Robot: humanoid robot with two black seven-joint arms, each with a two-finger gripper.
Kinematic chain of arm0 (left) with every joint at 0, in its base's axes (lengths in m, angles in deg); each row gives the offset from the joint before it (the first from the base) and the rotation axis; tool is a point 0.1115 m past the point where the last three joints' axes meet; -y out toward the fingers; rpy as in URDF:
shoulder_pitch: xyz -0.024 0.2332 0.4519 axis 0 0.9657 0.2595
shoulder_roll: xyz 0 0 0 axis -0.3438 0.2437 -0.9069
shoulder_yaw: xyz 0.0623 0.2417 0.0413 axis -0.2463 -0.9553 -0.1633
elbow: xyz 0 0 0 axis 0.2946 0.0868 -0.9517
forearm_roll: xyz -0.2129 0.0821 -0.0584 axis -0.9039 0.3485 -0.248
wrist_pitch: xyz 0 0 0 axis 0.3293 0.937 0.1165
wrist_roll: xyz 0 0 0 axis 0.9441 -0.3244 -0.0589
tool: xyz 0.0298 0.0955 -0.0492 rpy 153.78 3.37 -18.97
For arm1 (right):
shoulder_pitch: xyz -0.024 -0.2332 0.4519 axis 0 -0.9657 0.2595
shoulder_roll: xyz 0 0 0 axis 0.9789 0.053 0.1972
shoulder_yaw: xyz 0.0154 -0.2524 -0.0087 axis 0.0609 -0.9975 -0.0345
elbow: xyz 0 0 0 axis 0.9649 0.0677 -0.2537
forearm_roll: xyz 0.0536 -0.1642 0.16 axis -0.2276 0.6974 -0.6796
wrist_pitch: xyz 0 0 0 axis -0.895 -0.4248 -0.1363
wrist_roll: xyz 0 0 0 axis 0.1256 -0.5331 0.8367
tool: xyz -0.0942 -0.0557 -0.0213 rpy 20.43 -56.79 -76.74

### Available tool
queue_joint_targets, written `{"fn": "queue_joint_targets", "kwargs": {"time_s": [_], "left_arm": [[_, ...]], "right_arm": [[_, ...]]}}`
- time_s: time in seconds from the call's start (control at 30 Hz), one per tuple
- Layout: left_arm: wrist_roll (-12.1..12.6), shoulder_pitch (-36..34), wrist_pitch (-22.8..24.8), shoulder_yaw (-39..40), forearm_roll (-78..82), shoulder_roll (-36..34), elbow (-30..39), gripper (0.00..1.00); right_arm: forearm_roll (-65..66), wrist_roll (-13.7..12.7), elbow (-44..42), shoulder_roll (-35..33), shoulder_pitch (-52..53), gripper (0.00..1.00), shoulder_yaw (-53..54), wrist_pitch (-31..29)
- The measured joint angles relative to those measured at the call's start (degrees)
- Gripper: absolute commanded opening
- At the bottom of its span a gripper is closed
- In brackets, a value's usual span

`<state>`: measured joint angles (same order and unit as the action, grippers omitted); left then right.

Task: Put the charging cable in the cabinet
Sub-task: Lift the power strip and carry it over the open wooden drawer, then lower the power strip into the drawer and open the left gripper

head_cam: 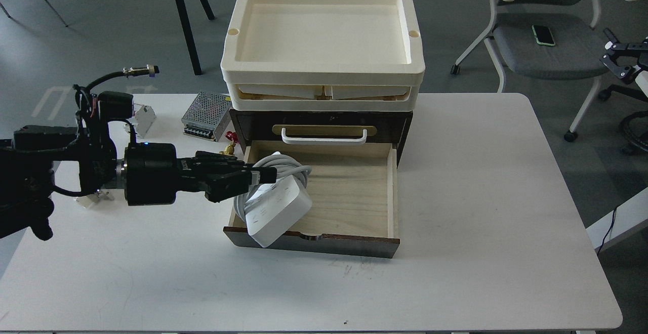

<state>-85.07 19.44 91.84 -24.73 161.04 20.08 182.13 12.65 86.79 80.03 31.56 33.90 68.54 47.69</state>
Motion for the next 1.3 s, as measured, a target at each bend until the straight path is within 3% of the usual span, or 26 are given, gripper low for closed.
{"fn": "queue_joint_targets", "kwargs": {"time_s": [0.17, 0.3, 0.6, 1.03, 1.2, 1.3], "left_arm": [[-0.01, 0.12, 0.64, -0.26, -1.79, 12.09, -11.59, 0.00], [0.00, 0.85, 0.68, -0.62, -1.78, 16.49, -18.08, 0.00], [0.00, 0.87, 0.05, -5.38, -1.11, 19.08, -27.74, 0.00], [-0.01, 2.08, -0.01, -5.61, -1.08, 22.66, -38.39, 0.00], [-0.01, 4.02, -0.06, -5.31, -1.94, 26.18, -41.03, 0.10], [-0.01, 5.05, -0.02, -5.00, -2.17, 28.01, -41.23, 0.28]], "right_arm": [[0.00, 0.07, -0.03, -0.04, -0.79, 1.00, 0.00, 0.00], [0.00, 0.09, -0.04, -0.05, -1.26, 1.00, 0.05, 0.00], [-0.09, 0.09, -0.34, 0.03, -1.56, 1.00, 0.09, 0.00], [-0.16, 0.09, -0.34, 0.21, -1.56, 1.00, 0.16, 0.00], [-0.18, 0.09, -0.39, 0.21, -1.69, 1.00, 0.16, 0.00], [-0.18, 0.09, -0.39, 0.20, -1.73, 1.00, 0.14, 0.00]]}}
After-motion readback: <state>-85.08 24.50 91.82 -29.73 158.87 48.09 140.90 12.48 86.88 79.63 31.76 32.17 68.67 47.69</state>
